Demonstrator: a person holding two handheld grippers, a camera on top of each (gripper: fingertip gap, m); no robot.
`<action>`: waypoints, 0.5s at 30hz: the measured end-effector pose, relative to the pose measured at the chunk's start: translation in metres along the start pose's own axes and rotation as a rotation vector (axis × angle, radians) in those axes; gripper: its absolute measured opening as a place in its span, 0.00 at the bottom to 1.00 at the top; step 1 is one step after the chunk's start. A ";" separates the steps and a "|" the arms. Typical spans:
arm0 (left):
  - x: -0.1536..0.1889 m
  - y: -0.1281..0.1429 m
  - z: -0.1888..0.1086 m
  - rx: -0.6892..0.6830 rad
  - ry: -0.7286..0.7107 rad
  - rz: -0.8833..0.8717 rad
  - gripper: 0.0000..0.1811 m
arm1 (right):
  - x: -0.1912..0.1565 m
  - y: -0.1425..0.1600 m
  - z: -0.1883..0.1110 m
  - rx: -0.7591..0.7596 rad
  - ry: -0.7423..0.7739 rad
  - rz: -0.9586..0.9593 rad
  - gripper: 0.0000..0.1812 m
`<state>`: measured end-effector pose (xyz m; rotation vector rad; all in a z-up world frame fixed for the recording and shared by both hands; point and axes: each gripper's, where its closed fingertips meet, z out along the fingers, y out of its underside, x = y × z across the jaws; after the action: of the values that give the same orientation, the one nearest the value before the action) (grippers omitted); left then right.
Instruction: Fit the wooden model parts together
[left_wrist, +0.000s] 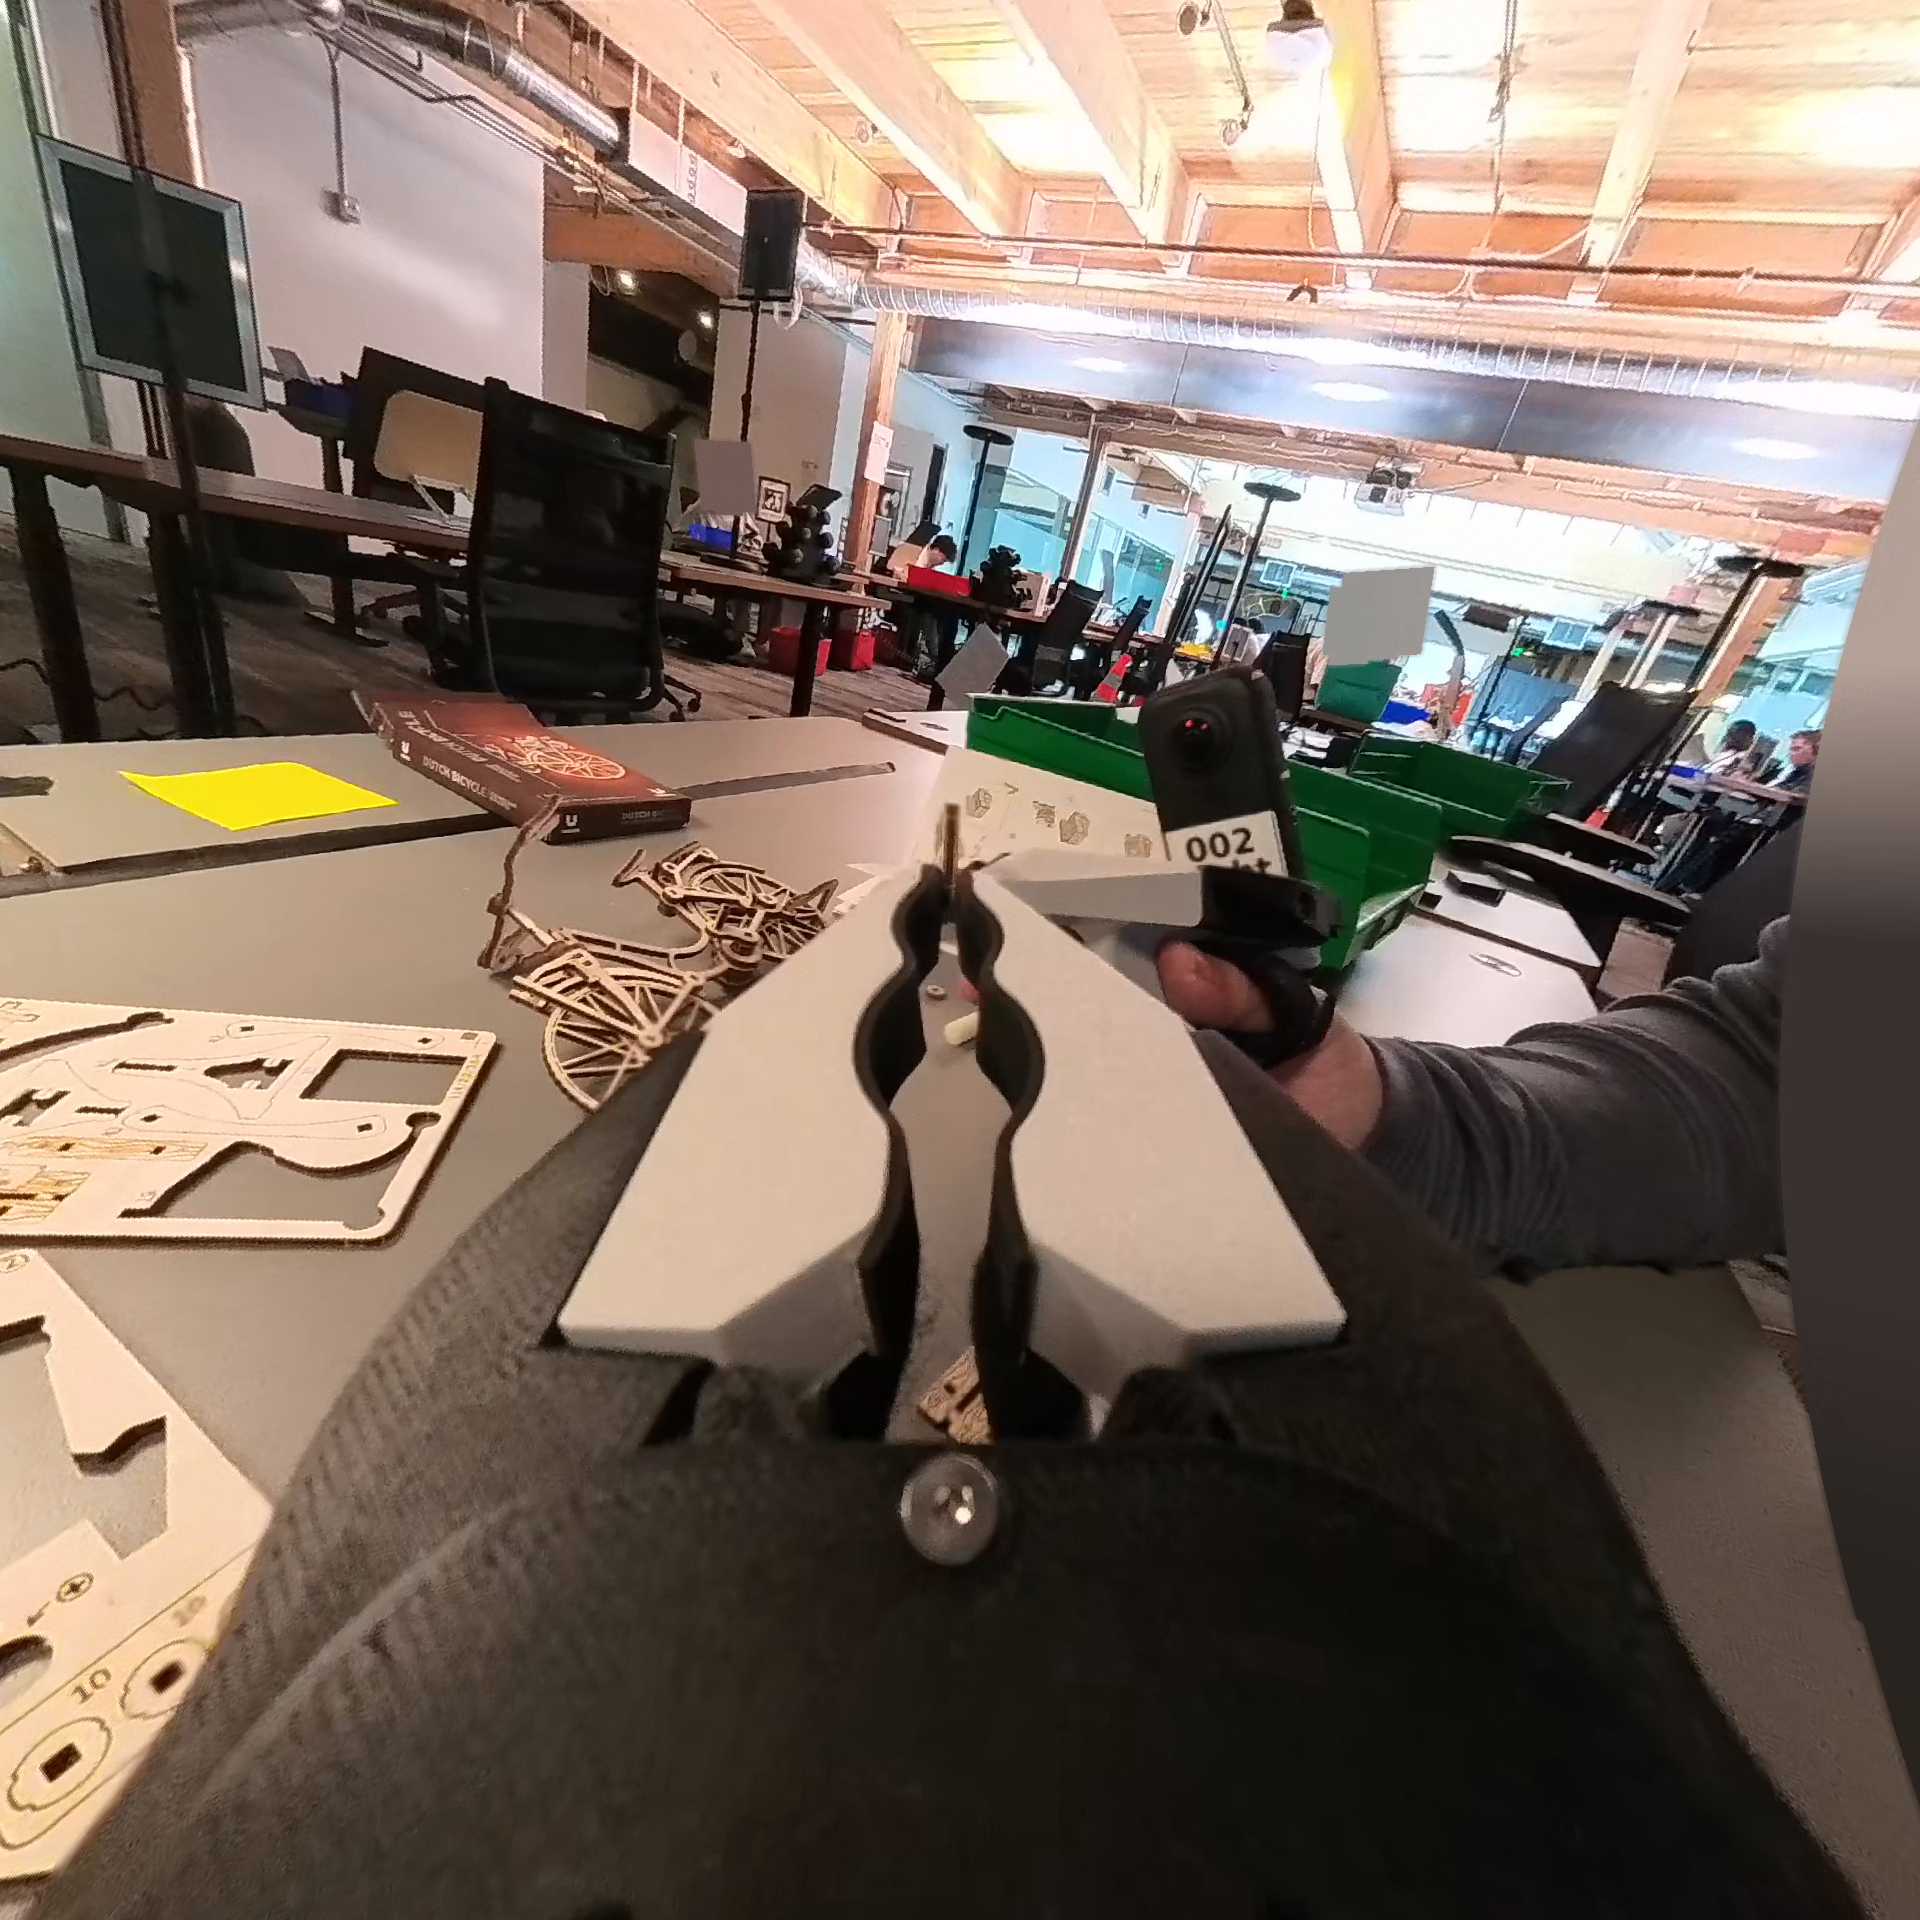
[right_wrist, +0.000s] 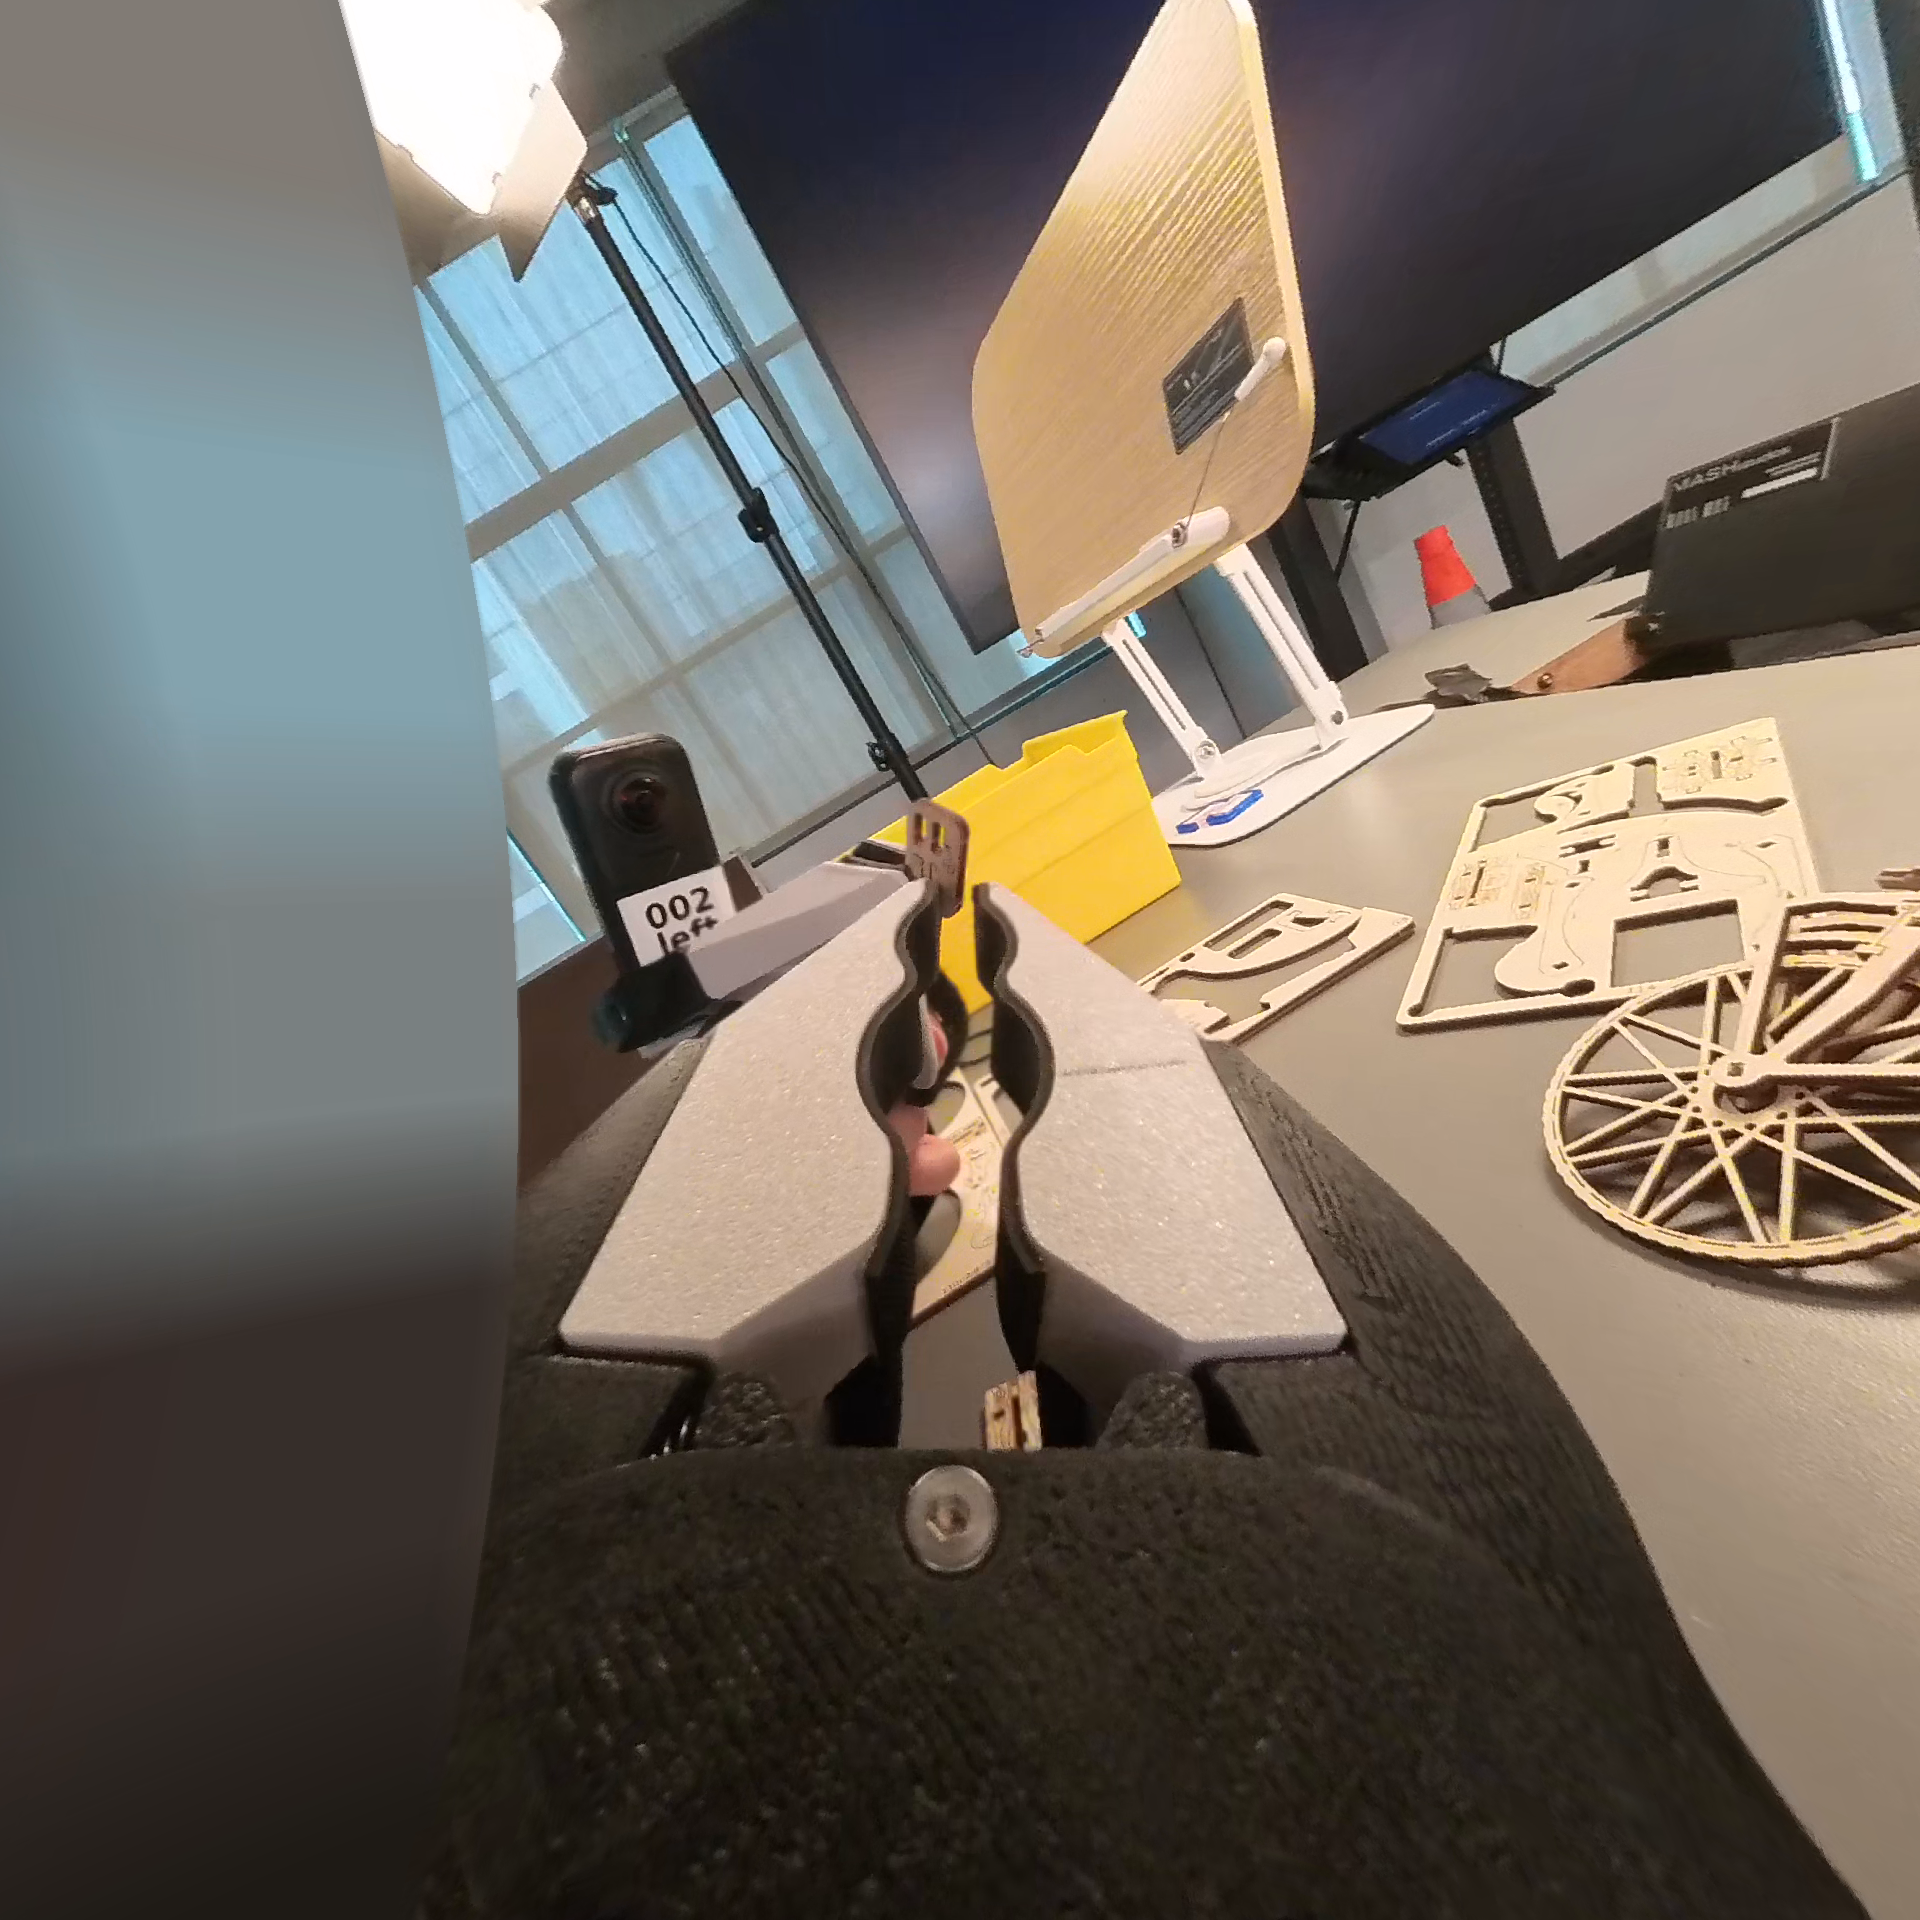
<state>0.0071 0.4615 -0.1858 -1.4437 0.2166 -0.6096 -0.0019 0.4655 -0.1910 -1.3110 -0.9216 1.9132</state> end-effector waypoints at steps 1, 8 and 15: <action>0.000 0.000 0.000 -0.004 -0.007 0.012 0.00 | 0.001 0.000 0.000 0.002 0.007 -0.004 0.02; 0.042 0.035 0.022 -0.172 0.131 0.130 0.00 | 0.008 -0.010 -0.002 0.046 0.021 0.004 0.00; 0.007 0.018 0.010 -0.106 -0.025 0.117 0.00 | 0.020 -0.010 -0.009 -0.018 0.058 -0.045 0.00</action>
<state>0.0228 0.4660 -0.2006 -1.5280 0.3151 -0.4905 0.0015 0.4889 -0.1954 -1.3379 -0.9334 1.8271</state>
